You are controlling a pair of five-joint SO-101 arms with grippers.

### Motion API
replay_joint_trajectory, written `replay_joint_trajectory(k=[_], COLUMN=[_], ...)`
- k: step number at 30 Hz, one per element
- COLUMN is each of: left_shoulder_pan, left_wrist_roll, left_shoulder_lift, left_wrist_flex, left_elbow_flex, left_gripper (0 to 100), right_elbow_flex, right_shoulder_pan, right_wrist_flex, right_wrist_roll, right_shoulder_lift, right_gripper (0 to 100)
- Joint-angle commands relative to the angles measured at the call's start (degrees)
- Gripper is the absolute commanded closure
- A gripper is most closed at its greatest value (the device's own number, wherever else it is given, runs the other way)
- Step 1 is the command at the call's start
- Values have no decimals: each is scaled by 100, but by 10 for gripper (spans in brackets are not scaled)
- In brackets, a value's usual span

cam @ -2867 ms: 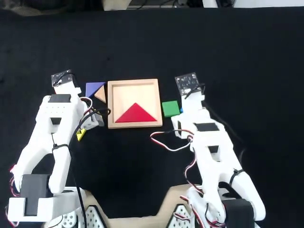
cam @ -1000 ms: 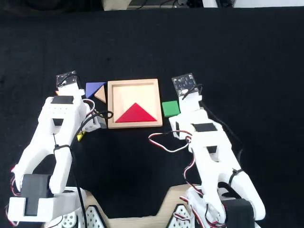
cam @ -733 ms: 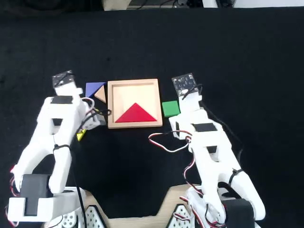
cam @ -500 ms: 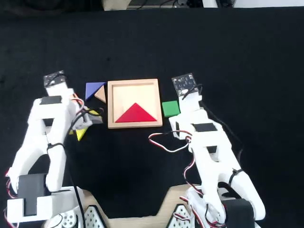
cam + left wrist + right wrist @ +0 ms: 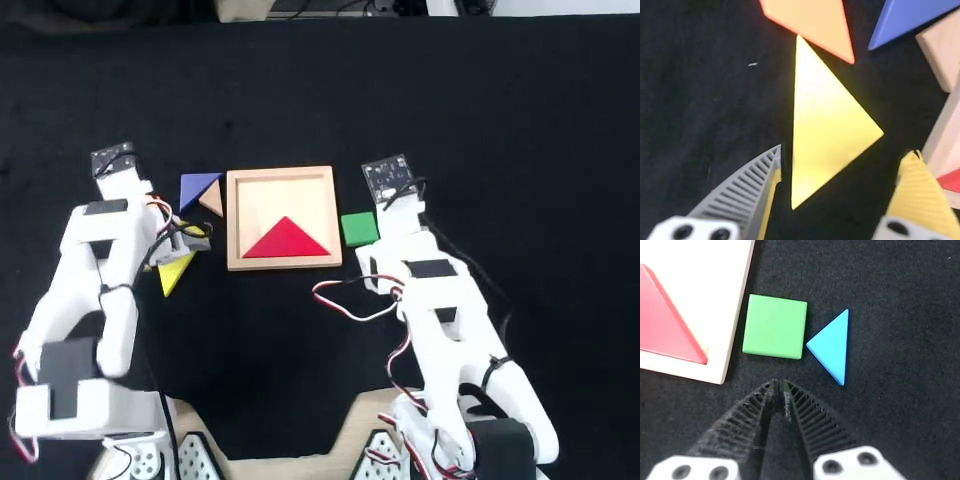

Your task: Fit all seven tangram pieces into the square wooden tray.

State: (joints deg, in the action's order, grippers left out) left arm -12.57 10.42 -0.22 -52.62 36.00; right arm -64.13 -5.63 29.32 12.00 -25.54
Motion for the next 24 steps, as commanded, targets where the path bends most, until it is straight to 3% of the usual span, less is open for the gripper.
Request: replay_joint_trajectory(k=[1, 24], left_shoulder_pan=[-207, 4], left_wrist_roll=[-105, 9], left_shoulder_lift=[431, 624], left_wrist_flex=[26, -9], left_elbow_flex=[-585, -866], left_gripper=[647, 651], right_elbow_flex=[22, 22], right_shoulder_pan=[-114, -114], right_wrist_flex=[-123, -123], right_wrist_roll=[9, 9], right_shoulder_lift=[-180, -180], right_gripper=[984, 984])
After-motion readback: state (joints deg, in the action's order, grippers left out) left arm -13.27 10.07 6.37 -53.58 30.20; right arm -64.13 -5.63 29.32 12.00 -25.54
